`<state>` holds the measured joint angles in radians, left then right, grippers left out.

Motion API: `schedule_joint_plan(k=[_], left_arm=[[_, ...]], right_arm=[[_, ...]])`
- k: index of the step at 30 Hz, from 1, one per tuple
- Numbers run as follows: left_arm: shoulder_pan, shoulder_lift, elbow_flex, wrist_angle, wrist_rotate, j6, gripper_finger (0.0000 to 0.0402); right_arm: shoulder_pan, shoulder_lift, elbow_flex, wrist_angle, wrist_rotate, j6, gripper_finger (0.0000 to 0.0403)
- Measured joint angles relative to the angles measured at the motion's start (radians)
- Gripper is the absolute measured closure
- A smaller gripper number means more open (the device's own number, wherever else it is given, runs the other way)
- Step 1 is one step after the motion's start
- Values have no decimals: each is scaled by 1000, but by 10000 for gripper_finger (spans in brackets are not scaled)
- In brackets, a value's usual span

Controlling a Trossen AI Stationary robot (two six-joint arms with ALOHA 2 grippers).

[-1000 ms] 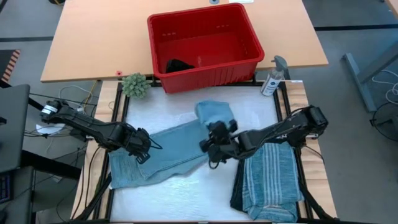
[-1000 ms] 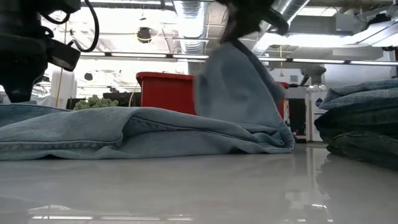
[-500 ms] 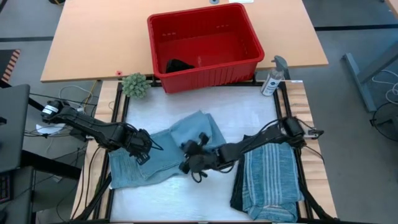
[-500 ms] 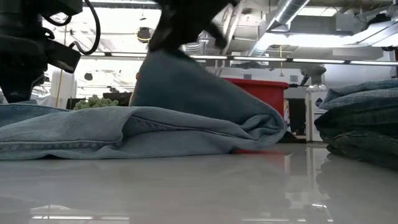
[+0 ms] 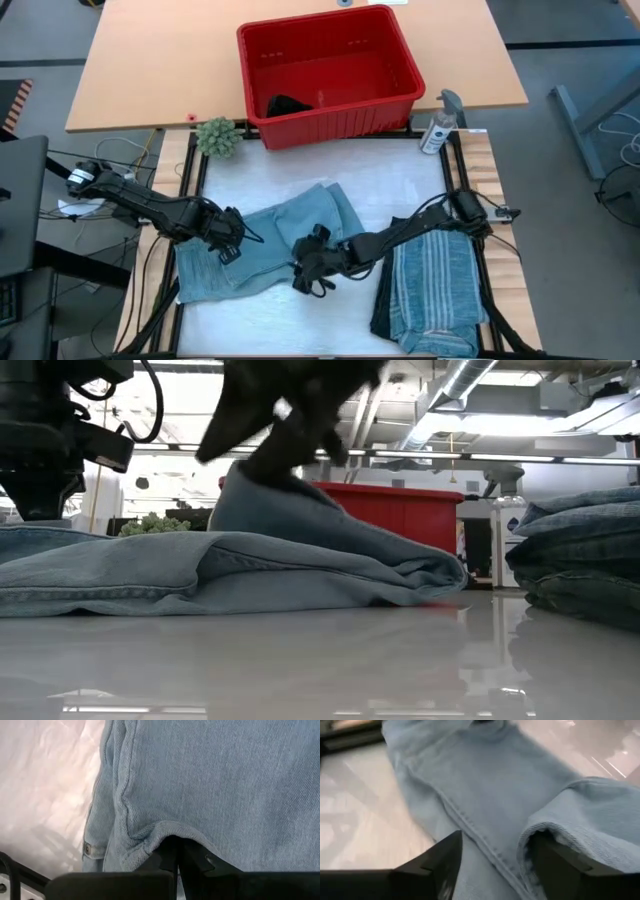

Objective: Fold Laundry from Bin
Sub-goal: Fold the light blue denim pants

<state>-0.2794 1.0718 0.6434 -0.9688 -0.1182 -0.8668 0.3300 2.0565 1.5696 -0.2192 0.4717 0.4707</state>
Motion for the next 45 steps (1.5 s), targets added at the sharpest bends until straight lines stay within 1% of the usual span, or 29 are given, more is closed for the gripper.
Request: schedule_joint_plan(k=[3, 6, 8, 10, 12, 17, 20, 23, 28, 30, 32, 33, 35, 37, 38, 39, 40, 42, 43, 45], left_arm=[[0, 0, 0, 0, 0, 10, 401], [0, 0, 0, 1, -9, 17, 401], [0, 0, 0, 3, -21, 36, 401], [0, 0, 0, 3, -29, 42, 401], [0, 0, 0, 6, -36, 42, 401], [0, 0, 0, 35, -38, 43, 401], [0, 0, 0, 47, -38, 47, 401], [0, 0, 0, 45, -30, 47, 402], [0, 0, 0, 44, -25, 47, 401], [0, 0, 0, 43, -25, 46, 401], [0, 0, 0, 43, -25, 46, 401], [0, 0, 0, 43, -25, 47, 401], [0, 0, 0, 44, -27, 50, 401], [0, 0, 0, 45, -31, 55, 401], [0, 0, 0, 45, -35, 56, 401], [0, 0, 0, 46, -37, 55, 401], [0, 0, 0, 47, -37, 56, 401], [0, 0, 0, 48, -38, 56, 401], [0, 0, 0, 48, -38, 62, 401], [0, 0, 0, 48, -39, 71, 401]], right_arm=[[-6, -71, 0, -60, 1, 29, 127], [-10, -135, 0, -105, 1, -6, 123], [-12, -155, 3, -117, 1, -33, 122], [-18, -154, 3, -145, -5, -35, 122], [-26, -126, 3, -178, -30, -34, 122], [-39, -27, 0, -264, -130, 5, 121], [-42, 11, 27, -397, -167, -1, 121], [-42, 12, 61, -563, -193, -46, 121], [-43, -40, 116, -702, -246, -71, 121], [-41, -67, 139, -730, -261, -36, 121], [-29, -100, 143, -745, -251, 29, 121], [-21, -110, 142, -753, -227, 68, 121], [-4, -129, 142, -781, -129, 187, 121], [0, -141, 142, -861, -31, 375, 121], [-11, -142, 142, -911, -17, 474, 121], [-28, -143, 141, -950, -23, 561, 121], [-50, -142, 141, -979, -43, 611, 121], [-88, -132, 136, -1014, -62, 651, 121], [-107, -130, 124, -1014, -65, 658, 121], [-147, -129, 105, -989, -105, 652, 121]])
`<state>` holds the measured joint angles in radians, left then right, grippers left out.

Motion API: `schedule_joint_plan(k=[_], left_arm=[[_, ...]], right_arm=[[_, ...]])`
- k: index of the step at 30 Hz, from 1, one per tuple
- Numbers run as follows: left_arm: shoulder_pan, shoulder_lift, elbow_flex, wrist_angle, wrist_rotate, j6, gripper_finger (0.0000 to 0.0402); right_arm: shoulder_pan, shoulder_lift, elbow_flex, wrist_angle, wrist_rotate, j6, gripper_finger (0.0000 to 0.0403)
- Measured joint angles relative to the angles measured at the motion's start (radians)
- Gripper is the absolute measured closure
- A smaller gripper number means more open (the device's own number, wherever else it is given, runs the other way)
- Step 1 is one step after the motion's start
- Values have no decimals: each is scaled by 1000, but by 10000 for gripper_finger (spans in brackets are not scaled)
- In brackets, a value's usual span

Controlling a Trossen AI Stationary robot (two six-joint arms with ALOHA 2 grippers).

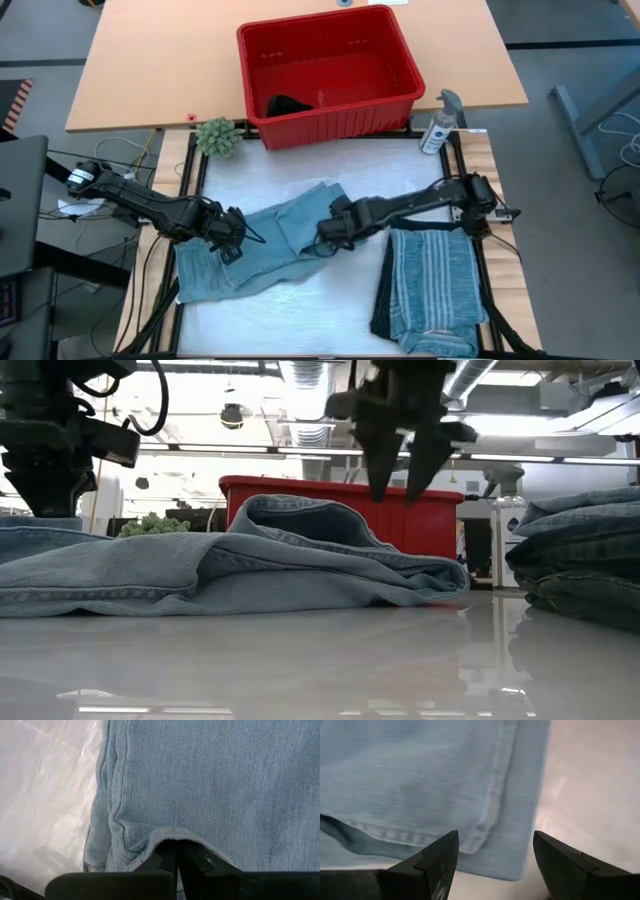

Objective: Fold Laundry from Bin
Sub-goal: Fold the light blue denim pants

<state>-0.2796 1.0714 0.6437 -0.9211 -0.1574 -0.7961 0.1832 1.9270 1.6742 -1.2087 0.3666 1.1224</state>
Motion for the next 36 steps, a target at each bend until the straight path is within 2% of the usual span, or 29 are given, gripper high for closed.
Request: schedule_joint_plan(k=[5, 15, 20, 27, 29, 31, 33, 36], left_arm=[[0, 0, 0, 0, 0, 3, 401], [0, 0, 0, 0, 0, -1, 401], [0, 0, 0, 0, 0, -2, 401], [0, 0, 0, 0, -5, -1, 401], [0, 0, 0, 0, -5, -2, 401], [0, 0, 0, 0, -5, -7, 401], [0, 0, 0, 0, -6, -8, 401], [0, 0, 0, -1, -4, -25, 401]], right_arm=[[-84, 0, -56, 103, -131, -62, 121], [-132, -11, -187, 306, -230, -102, 121], [-132, -11, -279, 391, -238, -69, 121], [-141, -11, -322, 504, -321, -97, 127], [-141, -11, -322, 506, -323, -93, 147], [-140, -15, -322, 501, -328, -102, 186], [-142, -20, -322, 499, -339, -123, 242], [-146, -28, -321, 498, -345, -163, 347]])
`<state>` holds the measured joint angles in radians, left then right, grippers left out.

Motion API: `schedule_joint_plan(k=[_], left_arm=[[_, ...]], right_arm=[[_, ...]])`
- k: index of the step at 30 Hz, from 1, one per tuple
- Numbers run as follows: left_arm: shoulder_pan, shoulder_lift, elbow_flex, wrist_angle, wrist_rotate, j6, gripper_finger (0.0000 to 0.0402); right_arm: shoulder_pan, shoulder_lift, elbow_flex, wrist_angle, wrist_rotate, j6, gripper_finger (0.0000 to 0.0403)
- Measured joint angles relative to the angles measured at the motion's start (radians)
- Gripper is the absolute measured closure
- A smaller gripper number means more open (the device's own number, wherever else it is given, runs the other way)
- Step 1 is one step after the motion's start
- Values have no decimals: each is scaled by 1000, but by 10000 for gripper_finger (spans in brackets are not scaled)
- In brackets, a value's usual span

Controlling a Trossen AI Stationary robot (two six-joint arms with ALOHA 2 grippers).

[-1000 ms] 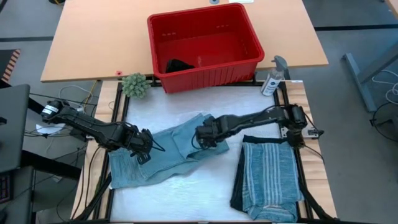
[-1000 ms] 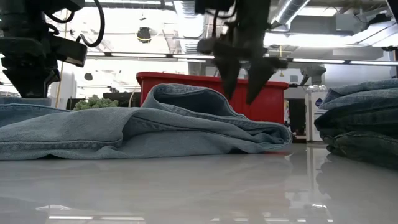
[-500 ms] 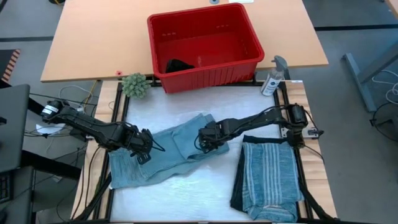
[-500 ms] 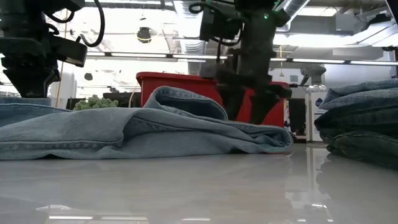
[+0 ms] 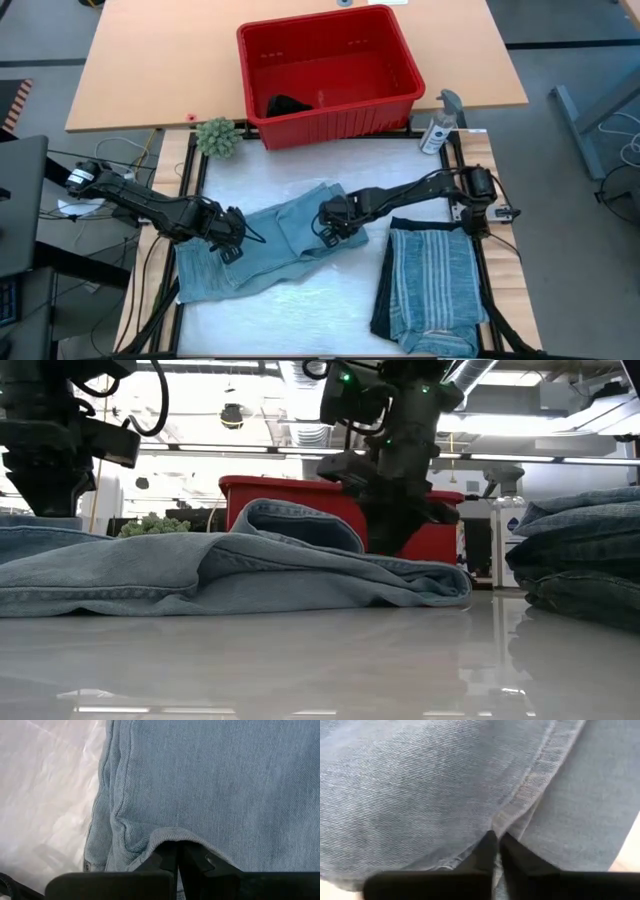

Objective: Fold Laundry from Bin
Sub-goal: Fold the light blue denim pants

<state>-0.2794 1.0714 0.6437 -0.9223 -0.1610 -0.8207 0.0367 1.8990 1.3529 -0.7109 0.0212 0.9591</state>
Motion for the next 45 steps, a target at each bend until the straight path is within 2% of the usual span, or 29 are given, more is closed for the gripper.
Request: schedule_joint_plan(k=[2, 6, 12, 17, 22, 27, 31, 34, 39, 45], left_arm=[[0, -4, 0, -7, 23, -2, 401], [2, -20, 13, -16, 71, -30, 401], [8, -49, 145, -86, 68, -30, 402], [8, -74, 282, -209, 39, 8, 401], [8, -84, 317, -238, 41, 85, 398], [9, -83, 329, -338, 88, 124, 356], [15, -89, 423, -514, 7, 85, 322], [15, -100, 512, -601, -108, 39, 312], [18, -139, 590, -585, -266, 6, 311], [35, -157, 594, -564, -321, 9, 311]], right_arm=[[-1, -10, 0, 12, 0, -27, 382], [-6, -30, 47, -4, 0, -42, 379], [0, -41, 186, 23, 9, -105, 387], [10, -36, 283, 117, 13, -146, 387], [25, -8, 289, 273, 10, -149, 387], [53, 38, 289, 442, -8, -148, 387], [64, 89, 288, 606, -57, -148, 387], [69, 122, 288, 704, -72, -156, 387], [74, 152, 288, 789, -84, -214, 382], [82, 229, 332, 880, -213, -280, 356]])
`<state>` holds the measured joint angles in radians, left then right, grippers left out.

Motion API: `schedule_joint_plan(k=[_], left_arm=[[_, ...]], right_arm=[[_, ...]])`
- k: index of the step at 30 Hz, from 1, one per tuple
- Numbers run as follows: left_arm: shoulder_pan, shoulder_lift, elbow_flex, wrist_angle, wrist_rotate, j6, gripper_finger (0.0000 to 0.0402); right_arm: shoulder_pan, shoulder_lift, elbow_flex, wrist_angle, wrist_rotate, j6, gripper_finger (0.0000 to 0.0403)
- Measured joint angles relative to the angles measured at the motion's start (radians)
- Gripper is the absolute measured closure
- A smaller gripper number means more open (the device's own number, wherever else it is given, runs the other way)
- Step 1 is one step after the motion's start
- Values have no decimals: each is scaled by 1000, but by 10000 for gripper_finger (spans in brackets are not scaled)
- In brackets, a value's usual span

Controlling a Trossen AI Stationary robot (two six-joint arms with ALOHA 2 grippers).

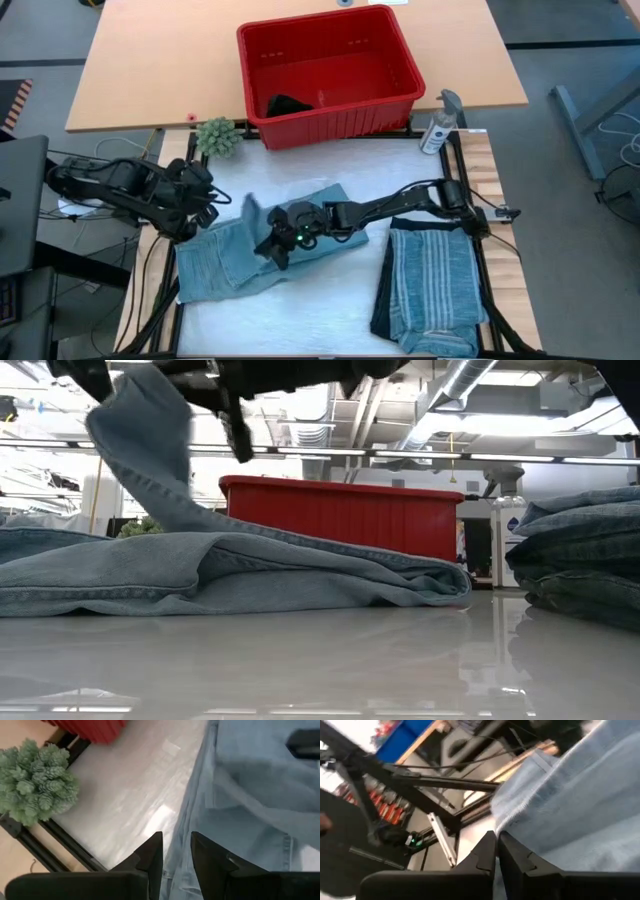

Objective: Fold Laundry from Bin
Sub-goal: Fold the light blue denim pants

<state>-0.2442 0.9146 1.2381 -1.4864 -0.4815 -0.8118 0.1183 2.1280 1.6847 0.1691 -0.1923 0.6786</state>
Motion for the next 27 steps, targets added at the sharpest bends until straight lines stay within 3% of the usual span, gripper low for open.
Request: schedule_joint_plan(k=[4, 9, 13, 15, 18, 23, 27], left_arm=[[7, 8, 0, 14, -10, 29, 311], [12, 22, 0, 61, -8, 11, 311], [-6, 22, 0, 85, 105, -29, 311], [-45, 14, -1, 67, 209, -5, 311], [-145, 21, -2, 17, 316, 50, 311], [-240, 27, -100, 19, 93, -71, 311], [-200, 25, -280, 81, 169, -128, 311]], right_arm=[[14, 24, 55, -7, -58, -74, 326], [9, 39, 124, -63, -91, -112, 255], [-20, 18, 155, -228, -126, -105, 191], [-30, -14, 166, -353, -119, -140, 172], [-39, -66, 177, -508, -80, -237, 164], [-52, -141, 175, -717, -70, -302, 168], [-56, -219, 175, -786, -65, -318, 169]])
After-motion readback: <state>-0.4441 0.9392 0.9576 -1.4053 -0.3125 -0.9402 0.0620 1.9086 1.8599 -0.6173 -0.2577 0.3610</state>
